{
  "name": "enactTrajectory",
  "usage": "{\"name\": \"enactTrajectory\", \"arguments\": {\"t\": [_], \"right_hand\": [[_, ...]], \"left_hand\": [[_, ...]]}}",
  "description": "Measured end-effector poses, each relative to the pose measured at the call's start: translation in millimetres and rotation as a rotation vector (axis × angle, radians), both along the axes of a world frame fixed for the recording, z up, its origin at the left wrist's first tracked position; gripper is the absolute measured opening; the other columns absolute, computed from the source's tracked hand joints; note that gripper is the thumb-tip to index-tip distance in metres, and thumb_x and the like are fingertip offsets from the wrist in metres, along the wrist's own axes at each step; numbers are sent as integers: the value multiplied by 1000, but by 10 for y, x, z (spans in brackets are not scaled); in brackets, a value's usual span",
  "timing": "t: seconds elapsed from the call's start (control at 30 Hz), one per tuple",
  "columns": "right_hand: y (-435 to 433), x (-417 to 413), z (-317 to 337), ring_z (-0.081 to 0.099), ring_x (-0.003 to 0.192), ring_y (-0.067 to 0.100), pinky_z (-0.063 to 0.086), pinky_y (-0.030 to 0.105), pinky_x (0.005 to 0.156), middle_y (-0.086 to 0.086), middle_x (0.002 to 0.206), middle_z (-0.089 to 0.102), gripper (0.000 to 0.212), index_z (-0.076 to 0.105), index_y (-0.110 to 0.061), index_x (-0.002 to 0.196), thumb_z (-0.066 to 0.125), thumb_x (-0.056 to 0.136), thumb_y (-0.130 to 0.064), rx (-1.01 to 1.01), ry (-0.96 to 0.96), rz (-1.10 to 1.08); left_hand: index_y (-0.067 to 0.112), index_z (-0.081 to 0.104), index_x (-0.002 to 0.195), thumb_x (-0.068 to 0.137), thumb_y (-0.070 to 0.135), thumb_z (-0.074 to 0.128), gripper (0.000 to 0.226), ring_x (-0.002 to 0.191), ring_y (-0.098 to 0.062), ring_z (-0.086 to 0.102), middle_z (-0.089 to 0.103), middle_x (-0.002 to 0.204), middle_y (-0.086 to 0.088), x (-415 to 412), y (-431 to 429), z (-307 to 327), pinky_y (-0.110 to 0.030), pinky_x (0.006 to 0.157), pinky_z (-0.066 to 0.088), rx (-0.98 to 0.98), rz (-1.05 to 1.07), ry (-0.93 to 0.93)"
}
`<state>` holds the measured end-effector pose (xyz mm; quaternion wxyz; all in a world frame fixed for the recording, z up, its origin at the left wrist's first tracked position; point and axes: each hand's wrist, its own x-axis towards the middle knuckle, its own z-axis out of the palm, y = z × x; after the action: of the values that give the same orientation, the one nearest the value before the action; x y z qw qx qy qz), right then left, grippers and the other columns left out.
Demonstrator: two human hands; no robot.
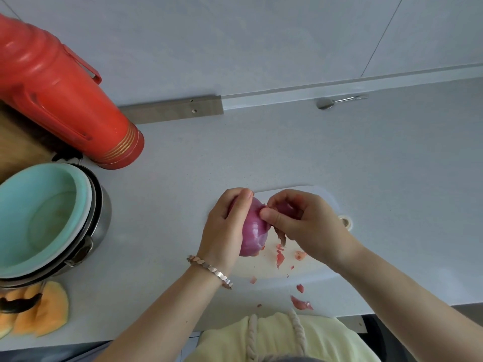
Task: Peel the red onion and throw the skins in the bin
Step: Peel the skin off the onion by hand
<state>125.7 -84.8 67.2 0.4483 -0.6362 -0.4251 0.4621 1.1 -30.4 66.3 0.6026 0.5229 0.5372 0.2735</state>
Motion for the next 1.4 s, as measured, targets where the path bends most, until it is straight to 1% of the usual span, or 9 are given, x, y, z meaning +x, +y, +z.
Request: {"name": "enactTrajectory", "arguments": {"t": [0.2, 0.37, 0.5, 0.6, 0.73, 0.9, 1.1, 1.27, 1.4], "right_hand": [[-90, -58, 0, 55, 51, 2, 41, 9, 52, -19, 62, 60, 23, 57, -33, 68, 70, 78, -16, 216, -117, 31], [-158, 53, -48, 49, 46, 3, 40, 11, 48, -7, 52, 56, 15, 64, -23, 66, 71, 75, -31, 179, 272, -161], [-171, 281, -32, 42, 56, 13, 33, 14, 46, 10, 74, 62, 16, 66, -14, 70, 69, 76, -29, -29, 450, -186], [-158, 321, -19, 48, 51, 10, 36, 13, 41, 8, 72, 70, 17, 49, -6, 72, 53, 87, 0, -140, 428, -208], [-150, 247, -17, 49, 48, 9, 35, 16, 42, 5, 64, 67, 20, 48, -10, 73, 48, 85, 6, -136, 270, -227], [-136, 166, 23, 50, 55, 11, 37, 16, 47, -1, 64, 68, 33, 68, -19, 76, 46, 81, 4, -121, 153, -177], [-179, 42, 196, 52, 51, 4, 42, 16, 50, -12, 56, 65, 25, 70, -24, 63, 60, 77, -6, -87, 33, -195], [-222, -177, 302, 48, 49, 3, 39, 12, 47, 2, 60, 62, 17, 65, -26, 59, 82, 61, -24, -25, -126, -208], [-183, -266, 303, 49, 50, -3, 36, 1, 52, -20, 50, 55, 24, 60, -24, 58, 84, 59, -25, -34, -164, -279]], "left_hand": [[11, 59, 77, 87, 54, 47, 46, 51, -24, 56, 62, 63, -10, 62, 34, -36, -29, 45, 48, -692, 154, -173], [4, 57, 88, 84, 52, 52, 48, 59, -27, 57, 62, 58, -11, 52, 58, -11, -25, 42, 48, -877, 285, -389], [8, 57, 88, 68, 47, 65, 44, 75, -31, 63, 64, 77, -13, -42, 130, -15, -26, 44, 50, -813, 274, -516], [6, 60, 88, 64, 39, 64, 41, 86, -35, 65, 65, 94, -16, -72, 125, 7, -28, 47, 53, -785, 203, -626], [2, 59, 101, 66, 37, 63, 49, 94, -36, 65, 65, 108, -18, -94, 114, -35, -35, 56, 57, -776, 141, -732], [10, 69, 92, 47, 31, 84, 51, 90, -33, 65, 67, 93, -15, -134, 92, -106, -43, 62, 57, -697, 49, -760], [11, 67, 96, 67, 31, 63, 36, 80, -29, 64, 65, 89, -13, -148, 98, -110, -44, 62, 57, -667, 36, -732], [12, 66, 89, 69, 33, 54, 32, 69, -26, 64, 65, 77, -10, -133, 47, -107, -39, 71, 51, -606, 17, -731], [14, 71, 78, 70, 33, 51, 29, 73, -26, 60, 65, 76, -10, -123, 21, -69, -37, 73, 46, -526, -16, -713]]}}
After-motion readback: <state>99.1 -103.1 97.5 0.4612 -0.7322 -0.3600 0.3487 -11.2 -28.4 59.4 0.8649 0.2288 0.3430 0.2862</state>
